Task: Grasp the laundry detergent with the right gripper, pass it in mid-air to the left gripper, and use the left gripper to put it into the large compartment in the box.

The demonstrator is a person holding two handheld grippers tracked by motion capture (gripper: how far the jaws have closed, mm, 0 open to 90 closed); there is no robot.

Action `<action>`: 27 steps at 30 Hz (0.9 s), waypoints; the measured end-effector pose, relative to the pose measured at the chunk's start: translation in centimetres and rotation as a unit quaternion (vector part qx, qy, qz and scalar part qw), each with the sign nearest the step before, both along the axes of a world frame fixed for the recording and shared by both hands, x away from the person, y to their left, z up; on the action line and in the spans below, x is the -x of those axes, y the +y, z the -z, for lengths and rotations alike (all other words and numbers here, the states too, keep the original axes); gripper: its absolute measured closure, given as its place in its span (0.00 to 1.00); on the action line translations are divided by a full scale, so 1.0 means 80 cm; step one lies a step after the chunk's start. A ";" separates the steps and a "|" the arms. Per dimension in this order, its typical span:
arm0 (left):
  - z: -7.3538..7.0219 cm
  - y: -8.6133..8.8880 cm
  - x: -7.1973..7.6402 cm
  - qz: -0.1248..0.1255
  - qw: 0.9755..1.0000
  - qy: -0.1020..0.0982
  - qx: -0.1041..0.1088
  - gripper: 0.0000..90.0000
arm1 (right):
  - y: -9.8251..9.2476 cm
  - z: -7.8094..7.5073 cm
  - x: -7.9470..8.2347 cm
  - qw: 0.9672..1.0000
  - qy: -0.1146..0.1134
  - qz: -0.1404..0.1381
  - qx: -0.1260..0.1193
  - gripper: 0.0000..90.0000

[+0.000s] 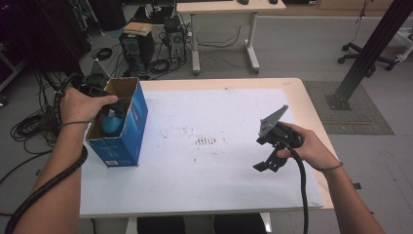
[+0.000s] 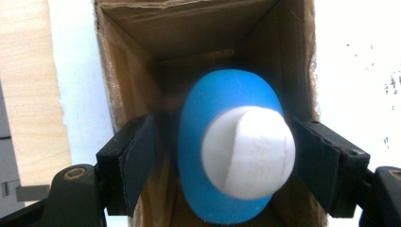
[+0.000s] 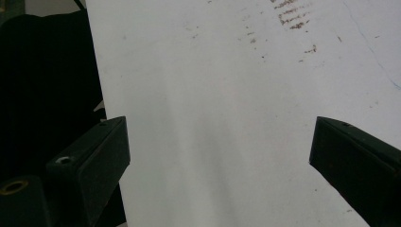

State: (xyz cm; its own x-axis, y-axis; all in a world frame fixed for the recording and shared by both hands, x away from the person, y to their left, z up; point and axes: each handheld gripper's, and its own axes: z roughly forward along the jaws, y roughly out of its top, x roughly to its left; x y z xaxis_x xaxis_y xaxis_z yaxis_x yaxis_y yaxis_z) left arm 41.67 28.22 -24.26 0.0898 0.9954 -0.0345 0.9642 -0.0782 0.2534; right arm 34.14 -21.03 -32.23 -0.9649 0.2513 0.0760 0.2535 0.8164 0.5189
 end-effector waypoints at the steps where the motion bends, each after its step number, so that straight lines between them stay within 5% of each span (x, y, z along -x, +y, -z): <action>1: 0.000 0.000 0.000 0.000 1.000 0.000 0.000 0.25 | 0.001 0.000 0.000 1.000 0.000 0.001 0.001 0.06; 13: -0.030 -0.004 0.006 0.010 1.000 -0.012 0.001 0.17 | 0.004 -0.002 -0.001 1.000 -0.002 -0.001 0.003 0.06; 14: -0.045 -0.008 0.009 0.014 1.000 -0.018 -0.007 0.17 | 0.004 -0.002 -0.001 1.000 -0.002 -0.001 0.003 0.06; 17: -0.049 -0.009 0.010 0.015 1.000 -0.020 -0.010 0.14 | 0.005 -0.002 -0.001 1.000 -0.001 -0.003 0.005 0.06; 24: -0.088 -0.018 0.019 0.028 0.999 -0.041 -0.017 0.12 | 0.005 -0.005 -0.002 1.000 -0.001 -0.001 0.009 0.06; 25: -0.105 -0.021 0.022 0.033 0.998 -0.044 -0.017 0.11 | 0.005 -0.006 -0.002 1.000 -0.001 -0.001 0.008 0.06; 27: -0.105 -0.021 0.022 0.033 0.998 -0.044 -0.017 0.09 | 0.005 -0.008 -0.004 1.000 0.000 0.000 0.011 0.06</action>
State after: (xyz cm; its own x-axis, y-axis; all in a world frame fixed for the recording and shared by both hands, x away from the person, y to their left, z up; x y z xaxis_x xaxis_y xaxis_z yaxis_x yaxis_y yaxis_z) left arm 39.91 26.52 -15.85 0.1555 0.9878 0.0091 0.9312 -0.1497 0.3323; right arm 34.43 -20.60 -31.58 -0.9650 0.2527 0.0699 0.2530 0.8277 0.5009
